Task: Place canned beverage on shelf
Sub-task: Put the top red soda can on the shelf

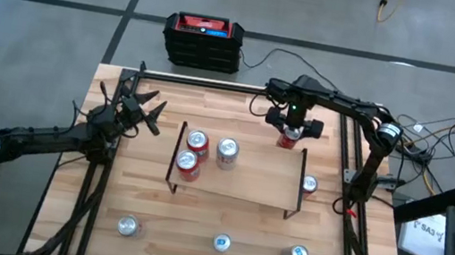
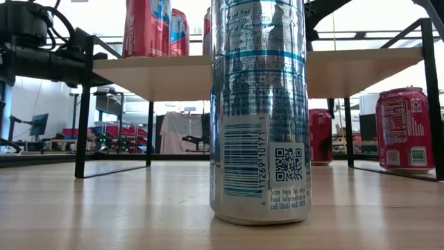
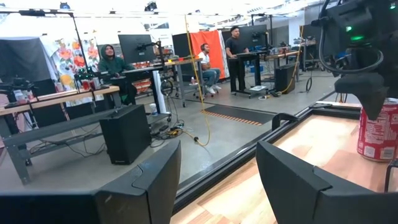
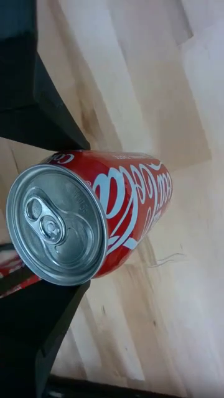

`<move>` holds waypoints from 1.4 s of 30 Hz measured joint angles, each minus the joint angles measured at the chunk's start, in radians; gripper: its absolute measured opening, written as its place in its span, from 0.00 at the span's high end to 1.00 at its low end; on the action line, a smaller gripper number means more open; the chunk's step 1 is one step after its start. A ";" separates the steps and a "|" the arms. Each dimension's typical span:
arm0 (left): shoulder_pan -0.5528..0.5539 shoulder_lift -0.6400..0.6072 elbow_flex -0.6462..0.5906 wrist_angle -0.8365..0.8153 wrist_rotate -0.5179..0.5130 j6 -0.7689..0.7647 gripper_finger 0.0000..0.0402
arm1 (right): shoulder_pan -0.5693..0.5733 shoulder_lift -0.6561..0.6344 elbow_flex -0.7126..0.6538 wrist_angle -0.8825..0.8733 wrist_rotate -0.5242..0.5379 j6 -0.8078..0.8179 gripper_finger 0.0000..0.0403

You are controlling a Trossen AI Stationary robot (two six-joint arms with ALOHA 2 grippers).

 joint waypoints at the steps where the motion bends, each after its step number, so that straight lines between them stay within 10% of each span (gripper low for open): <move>1: 0.000 0.000 0.000 0.000 0.000 0.000 0.51 | 0.000 0.000 0.000 0.001 0.001 0.033 0.26; 22: 0.000 0.000 0.000 0.000 0.000 0.000 0.51 | 0.002 -0.002 0.002 0.068 -0.013 0.979 0.21; 42: 0.000 0.000 0.000 0.000 0.000 0.000 0.51 | -0.003 -0.002 0.002 0.121 -0.003 0.690 0.02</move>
